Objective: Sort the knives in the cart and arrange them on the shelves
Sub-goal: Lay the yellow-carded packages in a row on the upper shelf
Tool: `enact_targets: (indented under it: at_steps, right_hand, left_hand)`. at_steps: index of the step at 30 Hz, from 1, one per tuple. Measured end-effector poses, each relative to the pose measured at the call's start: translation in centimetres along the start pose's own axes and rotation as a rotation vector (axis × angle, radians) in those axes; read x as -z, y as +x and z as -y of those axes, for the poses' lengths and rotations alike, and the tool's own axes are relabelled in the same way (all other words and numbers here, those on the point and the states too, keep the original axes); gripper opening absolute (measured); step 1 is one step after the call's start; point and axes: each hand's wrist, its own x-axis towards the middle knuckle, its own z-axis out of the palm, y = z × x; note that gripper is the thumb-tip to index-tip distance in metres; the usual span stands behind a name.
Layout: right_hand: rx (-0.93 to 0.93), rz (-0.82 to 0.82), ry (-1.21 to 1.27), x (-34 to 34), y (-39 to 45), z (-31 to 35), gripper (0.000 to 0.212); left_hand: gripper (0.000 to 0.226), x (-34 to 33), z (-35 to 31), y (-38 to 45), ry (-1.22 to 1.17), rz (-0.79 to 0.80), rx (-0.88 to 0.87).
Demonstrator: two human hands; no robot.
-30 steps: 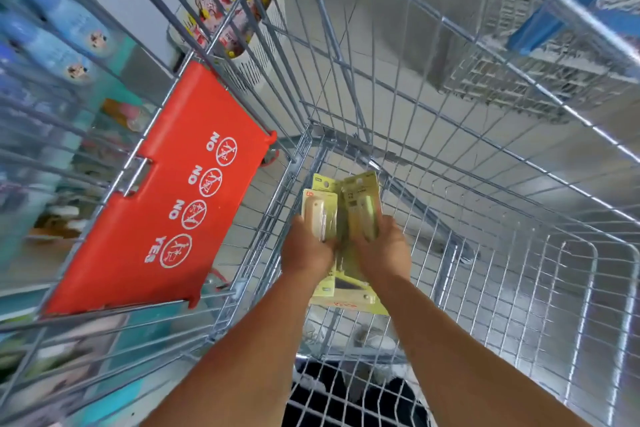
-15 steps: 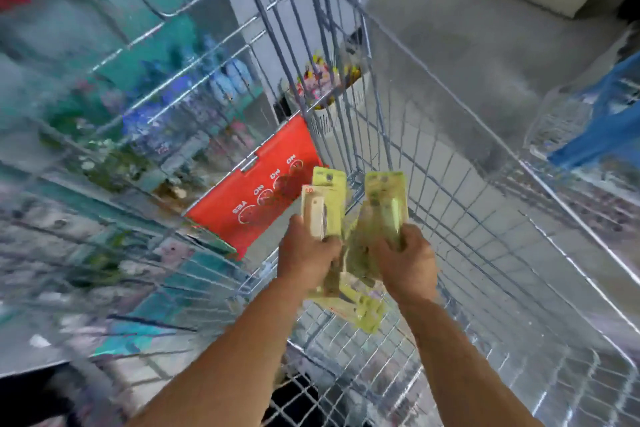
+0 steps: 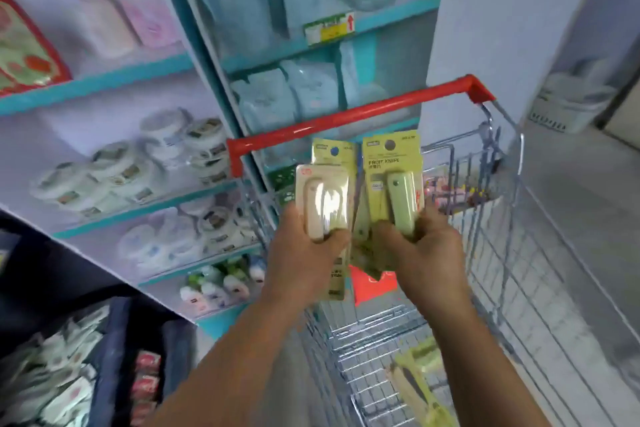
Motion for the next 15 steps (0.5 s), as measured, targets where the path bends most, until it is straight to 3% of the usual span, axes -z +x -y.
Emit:
enact_targets:
  at_steps: [8, 15]
  right_hand:
    - [0.237, 0.287, 0.101, -14.4, -5.2, 11.4, 0.009]
    - [0.41, 0.553, 0.115, -26.2, -14.5, 20.1, 0.016]
  left_hand:
    - [0.039, 19.1, 1.7, -1.8, -0.094, -0.446, 0.006]
    - [0.037, 34.5, 5.9, -6.3, -0.129, -0.723, -0.021]
